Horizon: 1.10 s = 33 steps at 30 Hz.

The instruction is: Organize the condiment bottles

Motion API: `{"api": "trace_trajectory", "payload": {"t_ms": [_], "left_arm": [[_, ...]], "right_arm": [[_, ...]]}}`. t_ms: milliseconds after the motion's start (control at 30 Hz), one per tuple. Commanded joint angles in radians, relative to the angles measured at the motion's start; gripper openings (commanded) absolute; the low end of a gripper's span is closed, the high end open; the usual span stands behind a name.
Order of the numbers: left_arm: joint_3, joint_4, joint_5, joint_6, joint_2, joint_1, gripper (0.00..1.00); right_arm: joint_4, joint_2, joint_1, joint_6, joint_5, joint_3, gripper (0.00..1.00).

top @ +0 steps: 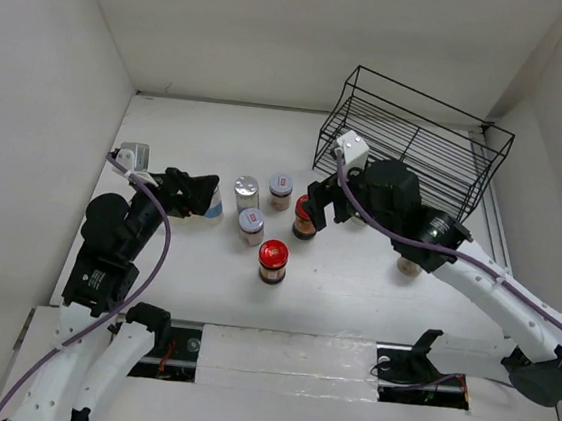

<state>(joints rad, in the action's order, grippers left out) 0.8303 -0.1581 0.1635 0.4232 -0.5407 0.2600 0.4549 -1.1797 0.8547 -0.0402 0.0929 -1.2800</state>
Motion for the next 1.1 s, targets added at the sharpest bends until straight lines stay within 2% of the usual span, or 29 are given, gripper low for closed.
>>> {"api": "trace_trajectory", "payload": {"t_ms": [0, 33, 67, 100, 133, 167, 233, 267, 300, 333, 367, 400, 467, 567, 633, 733, 933, 1067], "left_arm": [[0.018, 0.028, -0.03, -0.033, 0.021, -0.002, 0.77], [0.018, 0.028, -0.03, -0.044, 0.021, -0.002, 0.77], [0.036, 0.013, -0.039, -0.057, 0.03, -0.002, 0.77], [0.059, 0.003, -0.048, -0.067, 0.03, -0.002, 0.77], [0.059, -0.007, -0.059, -0.076, 0.03, -0.002, 0.74], [0.059, -0.008, -0.09, -0.089, 0.03, -0.002, 0.64], [0.038, -0.008, -0.128, -0.1, 0.03, -0.002, 0.47], [0.026, 0.008, -0.14, -0.1, 0.03, -0.002, 0.37], [0.017, 0.008, -0.151, -0.1, 0.03, -0.011, 0.16], [0.007, 0.017, -0.151, -0.089, 0.021, -0.011, 0.11], [0.007, 0.003, -0.16, -0.089, 0.021, -0.025, 0.09], [0.007, 0.003, -0.189, -0.089, 0.01, -0.025, 0.12], [0.007, -0.011, -0.22, -0.089, 0.01, -0.025, 0.28], [-0.003, -0.011, -0.242, -0.08, 0.033, -0.025, 0.54], [-0.013, -0.011, -0.242, -0.08, 0.06, -0.025, 0.6], [-0.013, 0.002, -0.242, -0.08, 0.061, -0.025, 0.63], [-0.013, 0.002, -0.242, -0.089, 0.051, -0.025, 0.63], [-0.013, 0.0, -0.231, -0.089, 0.051, -0.025, 0.63]], "right_arm": [[-0.09, -0.055, 0.014, 0.02, -0.024, -0.035, 0.89], [-0.1, -0.072, 0.023, 0.029, -0.024, -0.035, 0.81], [-0.114, -0.087, 0.023, 0.03, -0.024, -0.044, 0.63], [-0.128, -0.115, 0.032, 0.039, -0.033, -0.044, 0.24], [-0.143, -0.13, 0.032, 0.039, -0.033, -0.044, 0.09], [-0.157, -0.145, 0.043, 0.039, -0.033, -0.044, 0.0], [-0.167, -0.202, 0.052, 0.048, -0.024, -0.067, 0.0], [-0.167, -0.219, 0.052, 0.057, -0.024, -0.067, 0.07], [-0.188, -0.234, 0.052, 0.057, -0.024, -0.076, 0.22], [-0.203, -0.265, 0.052, 0.066, -0.024, -0.076, 0.42], [-0.203, -0.282, 0.052, 0.066, -0.024, -0.076, 0.76], [-0.212, -0.319, 0.052, 0.066, -0.024, -0.097, 0.88], [-0.203, -0.36, 0.052, 0.066, -0.024, -0.12, 1.0], [-0.203, -0.449, 0.052, 0.075, -0.068, -0.165, 1.0], [-0.203, -0.491, 0.052, 0.076, -0.079, -0.194, 1.0], [-0.216, -0.563, 0.052, 0.085, -0.09, -0.242, 1.0], [-0.202, -0.733, 0.052, 0.097, -0.153, -0.401, 1.0], [-0.217, -0.801, 0.052, 0.097, -0.151, -0.447, 1.0]]}}
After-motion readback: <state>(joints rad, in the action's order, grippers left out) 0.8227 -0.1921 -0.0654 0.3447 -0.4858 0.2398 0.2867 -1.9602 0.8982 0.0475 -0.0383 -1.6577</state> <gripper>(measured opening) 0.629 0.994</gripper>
